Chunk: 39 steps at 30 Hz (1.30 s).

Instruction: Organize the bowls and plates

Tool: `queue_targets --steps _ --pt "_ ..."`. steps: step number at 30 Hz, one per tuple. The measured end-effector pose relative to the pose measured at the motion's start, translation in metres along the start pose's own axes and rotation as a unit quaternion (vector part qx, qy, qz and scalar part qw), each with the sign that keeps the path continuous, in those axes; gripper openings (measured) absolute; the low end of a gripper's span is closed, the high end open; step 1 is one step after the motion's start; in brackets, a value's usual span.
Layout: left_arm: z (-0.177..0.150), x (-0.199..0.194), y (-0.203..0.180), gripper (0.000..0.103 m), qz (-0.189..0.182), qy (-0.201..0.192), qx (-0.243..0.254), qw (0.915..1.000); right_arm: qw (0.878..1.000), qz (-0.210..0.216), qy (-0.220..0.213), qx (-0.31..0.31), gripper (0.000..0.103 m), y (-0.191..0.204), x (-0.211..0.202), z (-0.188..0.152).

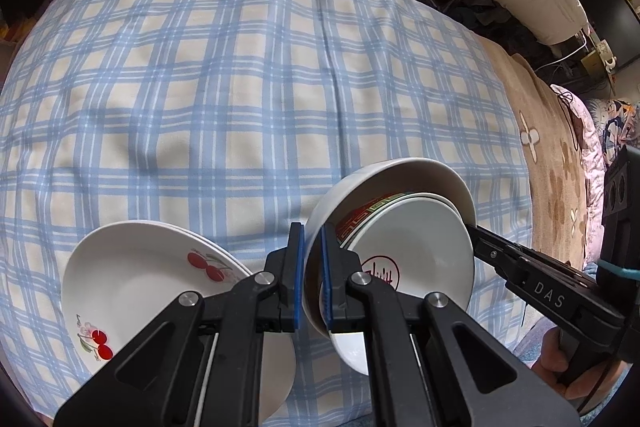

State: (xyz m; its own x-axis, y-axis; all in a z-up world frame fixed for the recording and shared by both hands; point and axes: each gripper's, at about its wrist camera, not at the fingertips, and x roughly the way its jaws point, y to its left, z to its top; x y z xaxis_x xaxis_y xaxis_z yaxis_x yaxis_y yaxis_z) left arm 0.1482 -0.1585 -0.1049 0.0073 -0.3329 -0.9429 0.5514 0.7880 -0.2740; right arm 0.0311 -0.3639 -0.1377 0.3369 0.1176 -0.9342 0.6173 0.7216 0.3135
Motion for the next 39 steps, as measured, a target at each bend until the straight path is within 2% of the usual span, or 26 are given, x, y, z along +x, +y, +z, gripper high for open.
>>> queue_targets --steps 10,20,21,22,23,24,25,26,27,28,29,31,32,34,37,39 --pt "-0.003 -0.025 0.0 0.005 0.005 -0.013 -0.005 0.9999 1.0 0.015 -0.005 -0.004 0.012 0.004 -0.016 -0.004" --pt "-0.013 -0.08 0.013 0.007 0.015 -0.046 -0.018 0.9987 0.999 0.03 -0.016 -0.029 0.012 0.041 -0.039 -0.018" --pt "-0.015 -0.086 0.014 0.002 0.013 -0.053 -0.018 0.9983 0.999 0.036 -0.015 -0.03 0.012 0.047 -0.04 -0.021" --pt "-0.017 -0.094 0.017 0.0 -0.07 -0.052 -0.026 0.9959 0.998 0.04 -0.012 -0.038 0.013 0.054 -0.04 -0.025" --pt "-0.018 -0.092 0.013 0.001 -0.208 -0.008 -0.033 0.9776 0.997 0.062 -0.002 -0.045 0.015 0.064 -0.038 -0.029" --pt "-0.019 -0.094 -0.002 0.0 -0.185 -0.008 -0.011 0.9827 0.992 0.113 0.006 -0.051 0.008 0.077 -0.038 -0.035" --pt "-0.02 -0.099 -0.012 0.0 -0.06 -0.06 0.004 0.9964 0.992 0.112 0.012 -0.06 0.002 0.091 -0.04 -0.036" --pt "-0.019 -0.089 -0.008 0.0 -0.049 -0.042 -0.007 0.9979 0.994 0.086 -0.015 -0.066 0.002 0.098 -0.041 -0.034" --pt "-0.021 -0.079 0.006 0.0 -0.087 -0.019 -0.038 0.9953 0.996 0.052 -0.009 -0.07 0.002 0.096 -0.029 -0.031" --pt "-0.026 -0.076 0.018 0.0 -0.06 -0.031 -0.057 0.9961 0.997 0.059 0.001 -0.046 0.002 0.086 -0.019 -0.028" --pt "-0.033 -0.073 0.026 0.0 -0.013 -0.037 -0.064 0.9972 0.998 0.059 0.015 -0.026 0.001 0.072 -0.008 -0.029" --pt "-0.045 -0.067 0.036 0.001 -0.021 -0.043 -0.061 0.997 0.997 0.067 0.035 -0.016 0.001 0.055 0.008 -0.039" --pt "-0.048 -0.064 0.036 0.001 -0.006 -0.05 -0.058 0.9971 0.997 0.067 0.039 -0.012 0.001 0.051 0.012 -0.043" --pt "-0.051 -0.052 0.035 0.001 0.003 -0.045 -0.057 0.9974 0.997 0.059 0.041 -0.017 0.001 0.046 0.02 -0.051" --pt "-0.054 -0.031 0.029 0.001 -0.005 -0.039 -0.054 0.9978 0.998 0.048 0.033 -0.039 0.001 0.05 0.017 -0.06" --pt "-0.056 -0.023 0.022 0.001 -0.002 -0.044 -0.054 0.9976 0.997 0.066 0.032 -0.037 0.001 0.05 0.012 -0.06"
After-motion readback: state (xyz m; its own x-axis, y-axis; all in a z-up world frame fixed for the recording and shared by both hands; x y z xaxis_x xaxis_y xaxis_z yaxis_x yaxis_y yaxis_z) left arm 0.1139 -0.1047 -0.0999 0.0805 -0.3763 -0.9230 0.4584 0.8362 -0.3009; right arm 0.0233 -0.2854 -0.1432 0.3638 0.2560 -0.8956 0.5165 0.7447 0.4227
